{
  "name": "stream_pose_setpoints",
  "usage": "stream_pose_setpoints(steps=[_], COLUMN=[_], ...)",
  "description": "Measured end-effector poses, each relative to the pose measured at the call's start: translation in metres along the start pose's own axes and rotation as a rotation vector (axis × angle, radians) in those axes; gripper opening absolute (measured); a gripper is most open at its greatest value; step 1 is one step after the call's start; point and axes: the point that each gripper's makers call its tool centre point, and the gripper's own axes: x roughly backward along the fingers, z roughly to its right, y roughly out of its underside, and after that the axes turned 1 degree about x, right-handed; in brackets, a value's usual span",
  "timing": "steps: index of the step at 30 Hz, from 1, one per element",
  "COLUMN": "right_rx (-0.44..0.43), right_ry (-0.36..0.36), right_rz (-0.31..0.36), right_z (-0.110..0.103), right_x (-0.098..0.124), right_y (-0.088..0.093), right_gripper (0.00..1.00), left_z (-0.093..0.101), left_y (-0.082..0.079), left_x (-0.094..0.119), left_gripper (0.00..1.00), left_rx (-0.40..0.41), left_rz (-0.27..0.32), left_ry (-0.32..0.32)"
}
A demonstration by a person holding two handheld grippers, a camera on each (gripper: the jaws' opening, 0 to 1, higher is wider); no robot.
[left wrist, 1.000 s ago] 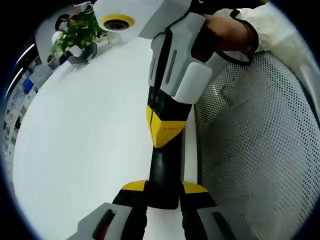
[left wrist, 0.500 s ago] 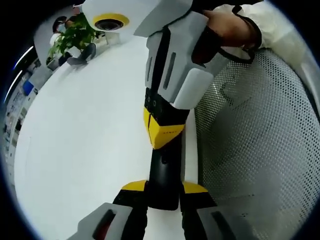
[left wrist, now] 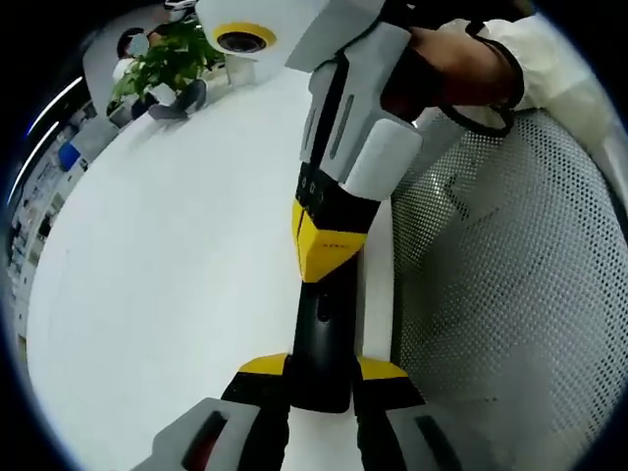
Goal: Press the specified remote control buttons in sequence, fully releasing each button before pressing the next.
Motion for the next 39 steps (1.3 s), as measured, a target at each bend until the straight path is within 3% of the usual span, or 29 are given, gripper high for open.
stream_pose_setpoints(steps=[5, 15, 28, 32, 39], right_rx=[-0.042, -0.02, -0.062, -0.11, -0.1], right_ry=[-0.016, -0.038, -0.048, -0.065, -0.056], right_rz=[-0.009, -0.019, -0.019, -0.019, -0.014], right_z=[0.0, -0.006, -0.005, -0.003, -0.002], right_x=[0.001, -0.003, -0.006, -0.006, -0.01], right_y=[0.001, 0.001, 0.0, 0.0, -0.002], right_gripper=[0.0, 0.0, 0.0, 0.0, 0.0], left_z=[0.001, 0.0, 0.0, 0.0, 0.0], left_y=[0.0, 0.0, -0.001, -0.001, -0.001], left_x=[0.0, 0.001, 0.0, 0.0, -0.001], left_gripper=[0.23, 0.23, 0.22, 0.22, 0.22], left_rx=[-0.014, -0.025, -0.061, -0.059, -0.062], left_rz=[-0.011, -0.026, -0.023, -0.018, -0.028], left_ry=[0.005, 0.066, 0.069, 0.07, 0.07])
